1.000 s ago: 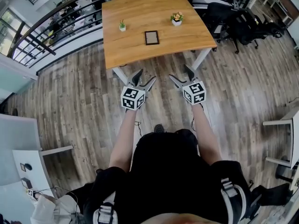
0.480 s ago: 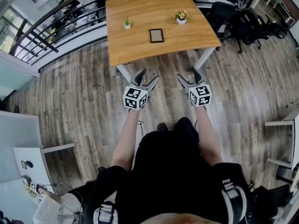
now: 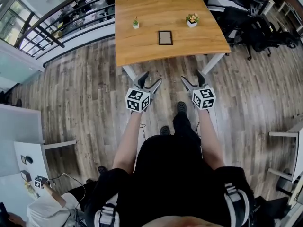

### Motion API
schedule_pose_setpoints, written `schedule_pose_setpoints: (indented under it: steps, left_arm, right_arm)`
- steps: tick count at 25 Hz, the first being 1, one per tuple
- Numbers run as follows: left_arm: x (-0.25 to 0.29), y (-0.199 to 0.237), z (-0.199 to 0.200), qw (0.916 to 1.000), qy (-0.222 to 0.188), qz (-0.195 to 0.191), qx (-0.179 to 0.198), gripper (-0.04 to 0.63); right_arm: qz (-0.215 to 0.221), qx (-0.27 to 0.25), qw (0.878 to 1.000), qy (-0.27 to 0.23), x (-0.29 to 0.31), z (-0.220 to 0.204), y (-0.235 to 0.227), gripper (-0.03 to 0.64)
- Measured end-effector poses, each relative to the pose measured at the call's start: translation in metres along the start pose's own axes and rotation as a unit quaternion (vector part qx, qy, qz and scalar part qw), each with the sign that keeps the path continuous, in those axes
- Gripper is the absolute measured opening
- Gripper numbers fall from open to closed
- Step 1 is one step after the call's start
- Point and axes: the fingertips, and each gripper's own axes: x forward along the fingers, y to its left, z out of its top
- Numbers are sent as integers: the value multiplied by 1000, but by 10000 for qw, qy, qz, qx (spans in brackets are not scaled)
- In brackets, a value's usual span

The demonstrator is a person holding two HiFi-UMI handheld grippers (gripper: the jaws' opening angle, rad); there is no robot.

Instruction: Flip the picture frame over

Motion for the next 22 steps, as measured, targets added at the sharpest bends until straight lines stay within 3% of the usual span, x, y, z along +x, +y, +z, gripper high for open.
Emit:
schedule_pose_setpoints:
  steps: [11,22]
  left_arm:
    - [39,30,-11,9991,277,263,-196,305]
    - [96,63,2,9975,421,493,-274,305]
  right_arm:
    - [-58,-9,9998,206,37,-6,-38,353]
    - [269,-24,9990,357,99,9,-84,342]
